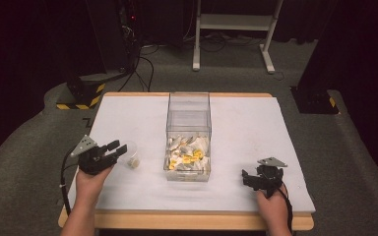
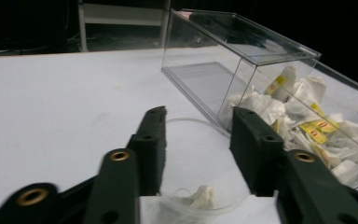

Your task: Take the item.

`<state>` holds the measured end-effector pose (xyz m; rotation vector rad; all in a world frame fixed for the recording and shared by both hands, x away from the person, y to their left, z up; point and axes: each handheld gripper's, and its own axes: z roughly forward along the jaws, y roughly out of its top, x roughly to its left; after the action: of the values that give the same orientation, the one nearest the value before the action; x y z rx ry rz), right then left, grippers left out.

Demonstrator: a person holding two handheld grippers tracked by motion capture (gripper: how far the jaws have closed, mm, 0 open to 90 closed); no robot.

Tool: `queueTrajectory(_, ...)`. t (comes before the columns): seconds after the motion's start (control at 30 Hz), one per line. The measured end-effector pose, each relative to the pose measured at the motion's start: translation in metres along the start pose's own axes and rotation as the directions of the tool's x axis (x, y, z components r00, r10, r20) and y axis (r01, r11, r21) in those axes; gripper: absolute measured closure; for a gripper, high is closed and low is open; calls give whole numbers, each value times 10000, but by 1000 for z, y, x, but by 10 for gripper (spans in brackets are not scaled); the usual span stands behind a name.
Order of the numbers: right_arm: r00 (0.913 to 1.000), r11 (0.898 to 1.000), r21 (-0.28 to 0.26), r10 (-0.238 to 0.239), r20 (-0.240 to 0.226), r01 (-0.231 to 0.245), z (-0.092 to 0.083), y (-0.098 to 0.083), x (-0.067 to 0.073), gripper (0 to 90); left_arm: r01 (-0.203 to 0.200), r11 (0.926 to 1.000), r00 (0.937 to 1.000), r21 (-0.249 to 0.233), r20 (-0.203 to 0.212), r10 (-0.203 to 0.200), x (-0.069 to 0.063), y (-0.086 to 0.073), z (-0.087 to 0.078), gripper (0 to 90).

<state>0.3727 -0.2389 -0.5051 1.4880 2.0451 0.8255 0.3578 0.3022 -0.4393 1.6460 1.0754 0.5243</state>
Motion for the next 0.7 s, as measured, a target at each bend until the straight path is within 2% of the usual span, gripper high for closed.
queueTrajectory(0.1,10000,10000,0,1,-1,-1,0,0,0,98,-62,9998,9997,171,-232,66,1,0,-2,384)
queueTrajectory(0.2,10000,10000,2,6,-2,-6,0,0,0,98,-166,9995,9987,278,-487,180,4,-3,-8,315)
queueTrajectory(0.3,10000,10000,0,6,-7,-6,0,0,0,98,-107,9995,9977,288,-661,126,9,-8,-16,276)
queueTrajectory(0.43,10000,10000,14,2,-22,-2,0,0,0,98,-173,9979,9919,627,-1243,251,15,-17,-26,204)
queueTrajectory(0.53,10000,10000,13,7,-23,-7,0,0,0,98,-24,9969,9894,782,-1448,137,23,-27,-33,199)
queueTrajectory(0.6,10000,10000,16,11,-26,-10,0,0,0,98,-53,9929,9818,1185,-1878,277,30,-35,-34,180)
queueTrajectory(0.67,10000,10000,20,10,-25,-10,0,0,0,98,-109,9855,9765,1695,-2101,469,33,-43,-32,174)
queueTrajectory(0.7,10000,10000,20,12,-24,-12,0,0,0,99,-130,9774,9739,2108,-2188,601,36,-49,-28,172)
